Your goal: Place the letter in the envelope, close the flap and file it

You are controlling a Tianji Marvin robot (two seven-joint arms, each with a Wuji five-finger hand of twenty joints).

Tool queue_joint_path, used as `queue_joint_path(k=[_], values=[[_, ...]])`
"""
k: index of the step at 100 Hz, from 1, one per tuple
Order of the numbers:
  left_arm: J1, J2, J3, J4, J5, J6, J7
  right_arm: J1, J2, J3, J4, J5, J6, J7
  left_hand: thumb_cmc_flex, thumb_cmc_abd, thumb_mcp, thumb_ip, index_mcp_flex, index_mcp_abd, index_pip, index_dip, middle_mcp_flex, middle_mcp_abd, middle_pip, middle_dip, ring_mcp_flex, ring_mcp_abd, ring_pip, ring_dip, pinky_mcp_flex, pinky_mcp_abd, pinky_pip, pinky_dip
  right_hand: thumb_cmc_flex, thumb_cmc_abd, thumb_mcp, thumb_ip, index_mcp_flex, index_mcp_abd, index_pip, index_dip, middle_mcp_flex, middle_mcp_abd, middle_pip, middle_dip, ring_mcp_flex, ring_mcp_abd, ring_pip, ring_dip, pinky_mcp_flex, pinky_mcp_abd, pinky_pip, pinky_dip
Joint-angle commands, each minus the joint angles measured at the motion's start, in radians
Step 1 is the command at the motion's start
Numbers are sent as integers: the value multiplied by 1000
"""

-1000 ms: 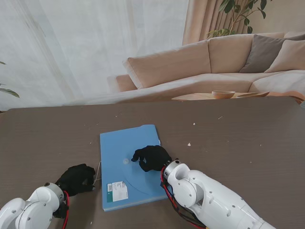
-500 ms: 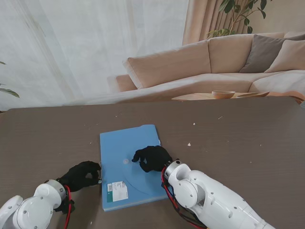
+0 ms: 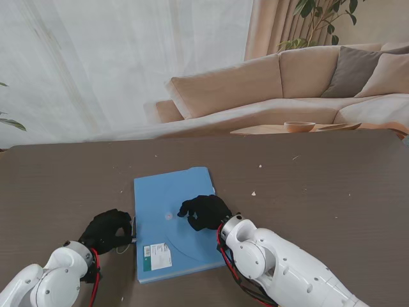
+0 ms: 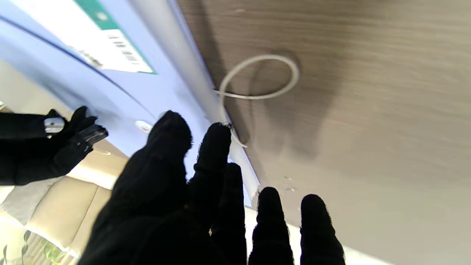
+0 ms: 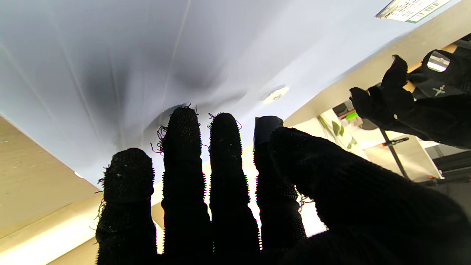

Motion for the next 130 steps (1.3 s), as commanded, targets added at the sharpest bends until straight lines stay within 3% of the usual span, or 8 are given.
queue_joint_path(k=[1, 11, 27, 56, 80, 99, 116, 130], values=[[30, -5, -12, -14, -11, -6, 2, -6, -1, -2, 1, -1, 3, 15, -30, -4, -28, 9, -42, -3, -9, 25, -33, -1, -8, 13, -33, 1, -19, 15, -11, -3, -19, 16, -25, 6, 6, 1, 20, 8, -14, -11, -24, -5, -6, -3, -30, 24, -18, -21, -8, -12, -12, 13], [48, -7, -22, -19, 77, -5, 33, -5, -1, -3, 2, 0, 2, 13, -71, 13, -32, 6, 24, 24, -28, 4, -29, 6, -25, 2, -33, 6, -29, 11, -11, 1, -24, 9, -23, 7, 7, 3, 19, 7, -14, -10, -26, -5, -4, -1, -31, 26, -17, -20, -9, -13, -13, 13], [55, 0, -30, -25, 79, 12, -20, 0, -4, -8, 7, 3, -1, 9, -127, 69, -12, 16, 175, 27, -322, -291, -32, -3, -99, -63, -39, -4, -66, -9, -23, -12, -28, -4, -27, 8, 10, 8, 19, 6, -16, -10, -30, -6, -1, 1, -33, 25, -15, -19, -9, -13, -12, 14], [38, 13, -2, -14, -55, 77, -129, 4, -5, -12, 10, 4, -2, 6, -112, 50, -6, 17, 116, -35, -417, -362, -108, -30, -145, -101, -58, -36, -147, -20, -49, -44, -40, -19, -26, 8, 12, 12, 19, 7, -18, -7, -34, -9, 2, 3, -36, 23, -14, -17, -11, -15, -12, 15], [23, 20, 12, -17, -164, 131, -186, 6, -6, -14, 13, 6, -3, 6, -106, -66, 86, -8, 114, 32, -199, -75, -136, -30, -113, -73, -61, -48, -175, -1, -56, -53, -40, -28, -24, 8, 15, 17, 21, 6, -19, -5, -34, -9, 3, 5, -38, 22, -13, -17, -11, -14, -12, 16], [10, 36, 9, -29, -157, 137, -275, 5, -6, -13, 13, 7, -2, 6, -203, -149, 249, -20, -224, 67, 238, 460, -177, -50, -183, -11, -51, -67, -195, -107, -49, -67, -62, -98, -23, 8, 17, 20, 22, 8, -20, -3, -34, -9, 2, 6, -38, 23, -13, -17, -13, -15, -13, 17], [3, 42, 12, -32, -122, 132, -302, 6, -7, -13, 14, 7, -3, 5, -93, -166, 293, -21, -284, 49, 462, 631, -178, -55, -86, 200, -57, -62, -178, -66, -55, -61, -42, -75, -22, 7, 18, 21, 24, 7, -21, -2, -34, -8, 2, 6, -37, 22, -13, -16, -12, -15, -12, 17], [7, 36, 14, -28, -121, 130, -265, 7, -7, -14, 15, 8, -3, 5, 67, -103, 184, 3, -179, 24, 521, 550, -107, -31, 24, 140, -32, -29, -160, 16, -40, -35, -33, -39, -22, 7, 19, 22, 24, 7, -22, -2, -33, -8, 2, 6, -36, 22, -12, -16, -12, -15, -12, 17]])
